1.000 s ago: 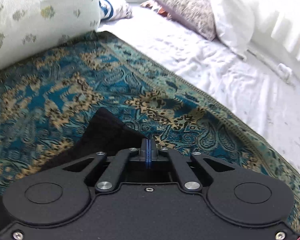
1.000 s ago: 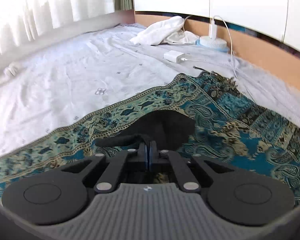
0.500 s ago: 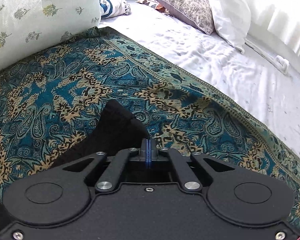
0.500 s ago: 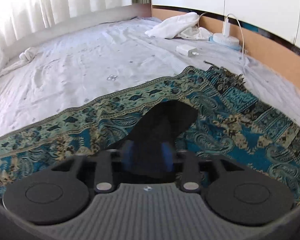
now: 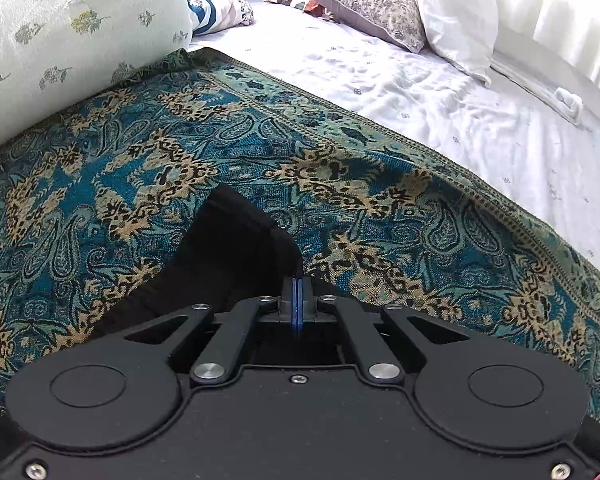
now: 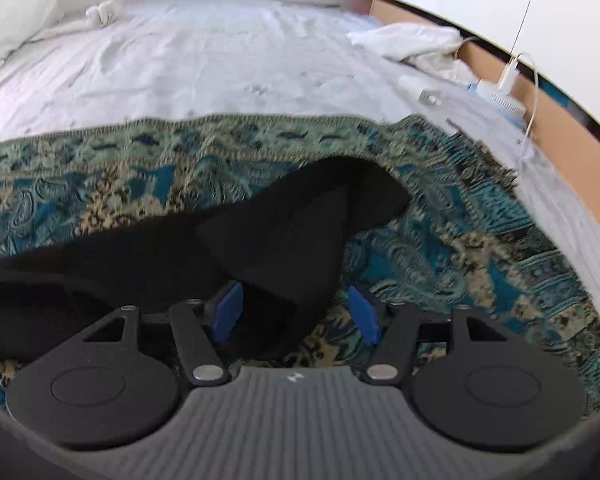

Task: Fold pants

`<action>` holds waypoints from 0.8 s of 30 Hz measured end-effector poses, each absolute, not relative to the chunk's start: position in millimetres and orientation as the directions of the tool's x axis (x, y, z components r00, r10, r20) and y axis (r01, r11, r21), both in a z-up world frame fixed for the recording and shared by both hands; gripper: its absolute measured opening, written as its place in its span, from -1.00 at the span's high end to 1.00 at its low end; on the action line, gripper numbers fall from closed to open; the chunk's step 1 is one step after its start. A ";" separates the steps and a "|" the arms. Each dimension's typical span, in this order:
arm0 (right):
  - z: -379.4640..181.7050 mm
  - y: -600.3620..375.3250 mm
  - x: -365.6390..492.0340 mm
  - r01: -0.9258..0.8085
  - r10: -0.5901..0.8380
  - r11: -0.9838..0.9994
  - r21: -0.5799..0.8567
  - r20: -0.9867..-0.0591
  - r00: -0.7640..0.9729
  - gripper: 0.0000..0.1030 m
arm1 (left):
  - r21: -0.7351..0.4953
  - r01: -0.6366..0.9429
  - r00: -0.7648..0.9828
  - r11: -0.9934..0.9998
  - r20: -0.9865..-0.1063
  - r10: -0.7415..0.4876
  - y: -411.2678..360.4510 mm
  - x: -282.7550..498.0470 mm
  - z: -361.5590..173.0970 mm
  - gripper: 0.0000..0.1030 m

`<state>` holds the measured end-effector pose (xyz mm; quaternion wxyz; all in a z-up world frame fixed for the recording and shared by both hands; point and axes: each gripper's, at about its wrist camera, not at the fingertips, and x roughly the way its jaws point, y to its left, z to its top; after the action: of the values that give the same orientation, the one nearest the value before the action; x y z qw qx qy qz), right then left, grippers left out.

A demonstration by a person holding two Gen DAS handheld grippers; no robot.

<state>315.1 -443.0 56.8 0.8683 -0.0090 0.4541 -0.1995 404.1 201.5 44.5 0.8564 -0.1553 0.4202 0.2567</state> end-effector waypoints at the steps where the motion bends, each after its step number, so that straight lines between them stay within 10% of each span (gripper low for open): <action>1: 52.3 -443.3 316.7 0.353 -0.364 0.914 -0.198 -0.785 0.501 -0.30 | -0.047 -0.571 0.516 0.820 -0.797 0.314 200.8 403.6 45.1 0.99; 3: 46.2 -448.2 317.7 0.446 -0.415 0.874 -0.194 -0.775 0.476 0.84 | -0.052 -0.579 0.524 0.814 -0.788 0.323 199.9 400.8 48.4 0.99; 4: 46.8 -452.8 315.5 0.519 -0.449 0.837 -0.175 -0.761 0.469 0.90 | -0.056 -0.579 0.532 0.813 -0.783 0.324 199.6 399.2 51.4 0.99; 10: 82.8 -485.7 272.1 0.673 -0.425 0.729 0.124 -0.689 0.587 0.91 | -0.121 -0.573 0.590 0.811 -0.748 0.305 207.0 380.0 85.9 0.99; 24: 127.2 -490.3 114.2 0.641 -0.356 0.717 0.274 -0.646 0.675 0.90 | -0.186 -0.523 0.649 0.832 -0.719 0.247 238.5 223.9 130.6 0.99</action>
<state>114.2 -490.3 127.2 0.8810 0.2476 0.2871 -0.2830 223.9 238.5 130.6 0.8874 -0.1924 0.3583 0.2170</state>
